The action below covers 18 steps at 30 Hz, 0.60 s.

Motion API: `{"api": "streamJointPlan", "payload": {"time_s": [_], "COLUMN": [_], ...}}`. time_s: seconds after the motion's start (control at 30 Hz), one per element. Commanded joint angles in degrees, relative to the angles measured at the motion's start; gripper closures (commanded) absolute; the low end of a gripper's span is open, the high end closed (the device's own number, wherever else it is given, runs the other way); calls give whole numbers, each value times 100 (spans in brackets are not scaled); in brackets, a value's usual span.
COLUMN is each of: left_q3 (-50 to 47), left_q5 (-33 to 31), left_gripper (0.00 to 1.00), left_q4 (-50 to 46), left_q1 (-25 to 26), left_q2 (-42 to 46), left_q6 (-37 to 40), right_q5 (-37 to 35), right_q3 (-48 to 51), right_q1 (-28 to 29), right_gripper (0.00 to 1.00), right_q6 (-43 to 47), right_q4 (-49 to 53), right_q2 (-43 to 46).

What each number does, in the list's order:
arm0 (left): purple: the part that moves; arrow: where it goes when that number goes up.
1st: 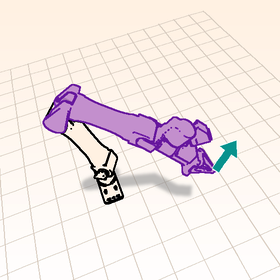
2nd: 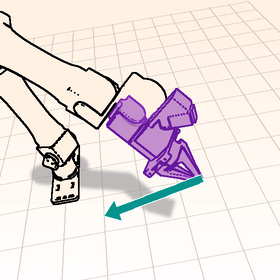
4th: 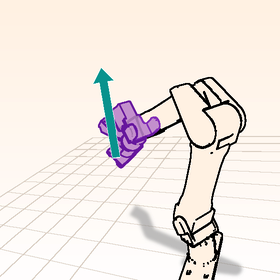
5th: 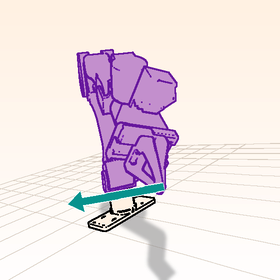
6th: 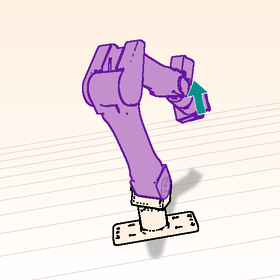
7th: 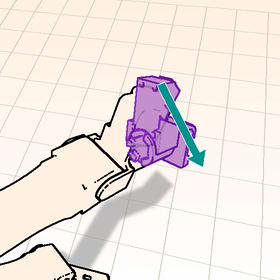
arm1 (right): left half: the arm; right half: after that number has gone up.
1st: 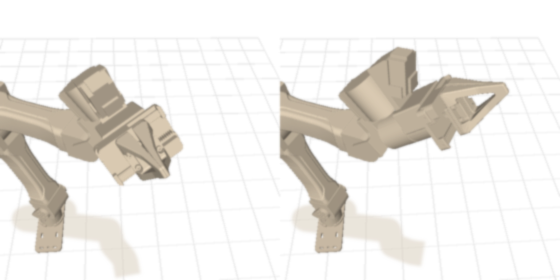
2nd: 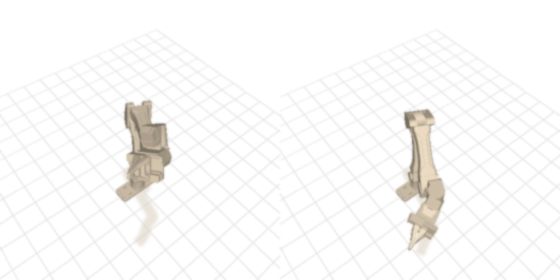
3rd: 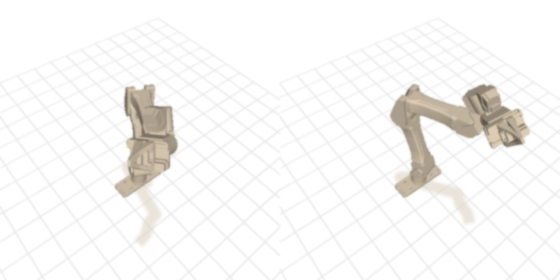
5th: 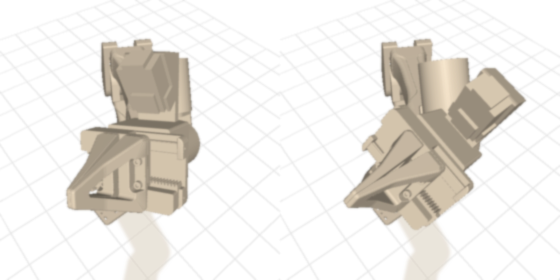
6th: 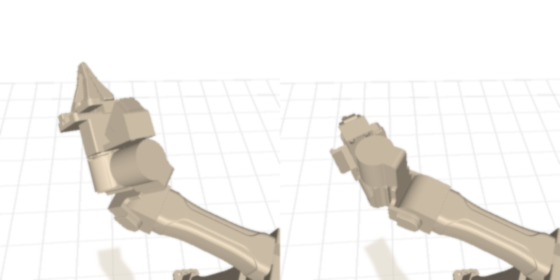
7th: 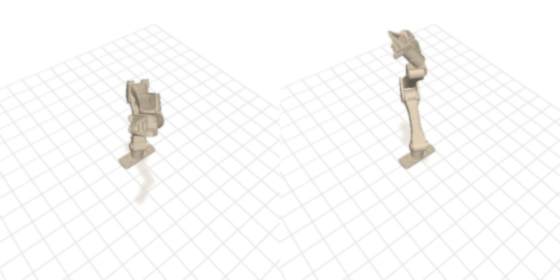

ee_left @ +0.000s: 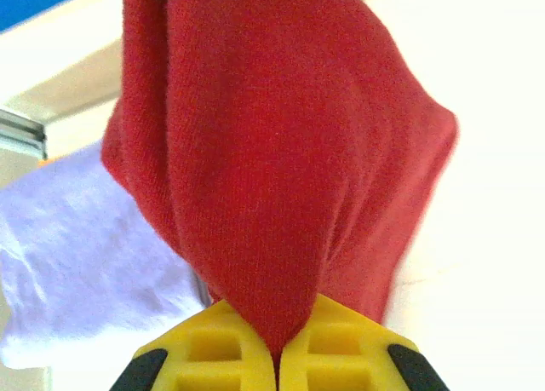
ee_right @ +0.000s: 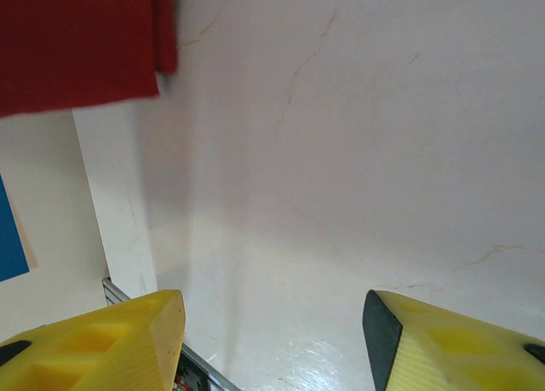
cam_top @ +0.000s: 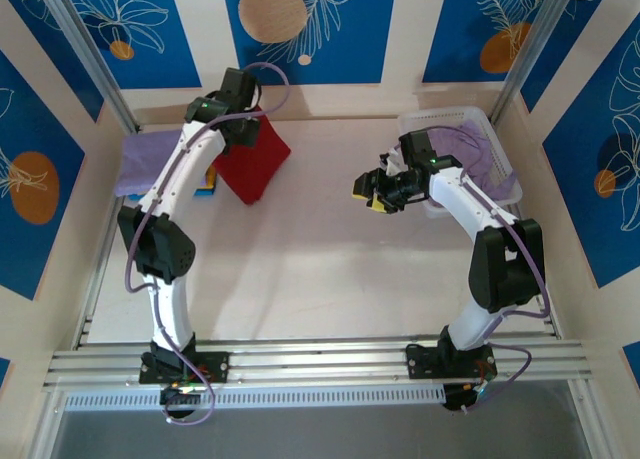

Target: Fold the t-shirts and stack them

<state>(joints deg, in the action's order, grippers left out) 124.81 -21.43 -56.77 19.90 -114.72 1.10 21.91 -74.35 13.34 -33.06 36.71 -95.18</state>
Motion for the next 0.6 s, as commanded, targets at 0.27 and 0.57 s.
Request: {"api": "streamJointPlan", "payload": {"time_s": [0.27, 0.57], "left_q3": [1795, 2039], "left_q5": [-107, 49], "left_gripper": [100, 100], "left_q4": [-663, -471], "left_q1": [-456, -908], "left_q2": [-482, -337], "left_q6": [371, 439], "right_q5": [147, 156], "right_q3": [-53, -69], "right_q1": [-92, -85], "right_gripper": [41, 41], "right_q6": [132, 143], "right_q4": [209, 245], "right_q2": [204, 172]}}
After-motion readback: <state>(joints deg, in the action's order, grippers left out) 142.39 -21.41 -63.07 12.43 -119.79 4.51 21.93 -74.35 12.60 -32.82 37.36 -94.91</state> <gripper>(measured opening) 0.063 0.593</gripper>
